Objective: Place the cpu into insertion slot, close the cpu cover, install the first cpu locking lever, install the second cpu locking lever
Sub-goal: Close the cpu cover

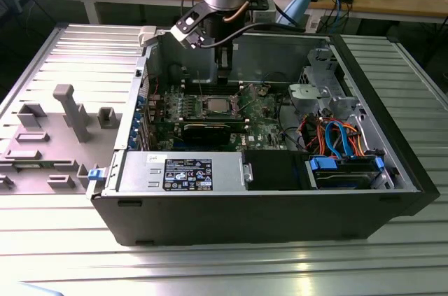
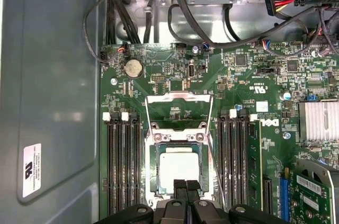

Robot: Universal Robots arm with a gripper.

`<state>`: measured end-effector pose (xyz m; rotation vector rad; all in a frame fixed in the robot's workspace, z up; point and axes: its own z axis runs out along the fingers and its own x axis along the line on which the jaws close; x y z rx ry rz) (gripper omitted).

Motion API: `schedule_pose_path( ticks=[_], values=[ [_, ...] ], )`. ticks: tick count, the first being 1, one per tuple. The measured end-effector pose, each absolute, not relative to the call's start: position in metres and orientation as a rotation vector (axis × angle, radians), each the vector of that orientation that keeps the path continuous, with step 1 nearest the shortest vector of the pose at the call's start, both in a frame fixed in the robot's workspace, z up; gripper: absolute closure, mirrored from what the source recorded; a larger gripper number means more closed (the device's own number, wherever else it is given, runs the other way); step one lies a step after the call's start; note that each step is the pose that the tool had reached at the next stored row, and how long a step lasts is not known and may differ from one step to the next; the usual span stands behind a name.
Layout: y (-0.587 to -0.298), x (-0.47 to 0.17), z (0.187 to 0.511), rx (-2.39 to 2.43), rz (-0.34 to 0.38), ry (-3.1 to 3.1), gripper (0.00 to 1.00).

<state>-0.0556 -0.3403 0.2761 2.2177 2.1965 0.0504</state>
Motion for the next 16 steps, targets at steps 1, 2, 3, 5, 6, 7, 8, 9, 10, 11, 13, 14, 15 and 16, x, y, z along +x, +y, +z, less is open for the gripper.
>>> schedule_pose_path(
  ticks=[1, 2, 3, 5, 6, 7, 8, 9, 10, 11, 13, 14, 15, 16],
  values=[
    [-0.3402, -0.0540, 0.2761, 2.218, 0.049, 2.197, 0.89],
    [-0.3403, -0.0535, 0.2761, 2.219, 0.048, 2.198, 0.89],
    [-0.3402, -0.0526, 0.2760, 2.220, 0.046, 2.199, 0.89],
    [-0.3403, -0.0486, 0.2760, 2.224, 0.036, 2.203, 0.89],
    [-0.3403, -0.0487, 0.2760, 2.224, 0.036, 2.203, 0.89],
    [-0.3402, -0.0486, 0.2761, 2.224, 0.036, 2.203, 0.89],
    [-0.3402, -0.0486, 0.2760, 2.224, 0.036, 2.203, 0.89],
    [-0.3402, -0.0485, 0.2760, 2.224, 0.036, 2.203, 0.89],
    [-0.3402, -0.0485, 0.2760, 2.224, 0.036, 2.203, 0.89],
    [-0.3402, -0.0484, 0.2760, 2.224, 0.036, 2.203, 0.89],
    [-0.3402, -0.0480, 0.2760, 2.224, 0.036, 2.203, 0.89],
    [-0.3402, -0.0477, 0.2760, 2.224, 0.036, 2.203, 0.89],
    [-0.3402, -0.0472, 0.2760, 2.224, 0.036, 2.203, 0.89],
    [-0.3402, -0.0465, 0.2760, 2.224, 0.036, 2.203, 0.89]
  ],
)
